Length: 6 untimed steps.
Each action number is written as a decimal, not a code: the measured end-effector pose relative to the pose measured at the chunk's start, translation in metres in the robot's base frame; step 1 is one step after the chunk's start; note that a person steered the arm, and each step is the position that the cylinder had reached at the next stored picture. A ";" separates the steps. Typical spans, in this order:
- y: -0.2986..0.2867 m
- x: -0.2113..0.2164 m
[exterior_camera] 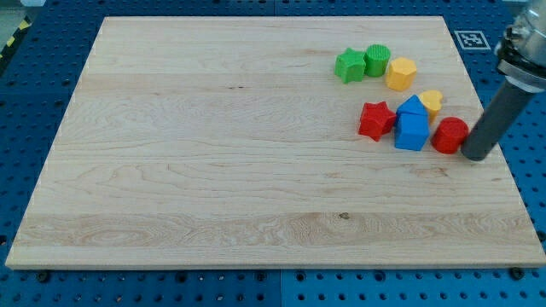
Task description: Nudge the green circle and the green star left a bit
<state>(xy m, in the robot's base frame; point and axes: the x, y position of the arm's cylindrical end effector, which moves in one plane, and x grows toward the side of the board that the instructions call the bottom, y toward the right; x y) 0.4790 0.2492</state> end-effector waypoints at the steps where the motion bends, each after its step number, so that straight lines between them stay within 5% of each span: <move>1: -0.009 -0.009; 3: 0.070 -0.043; 6: -0.010 -0.169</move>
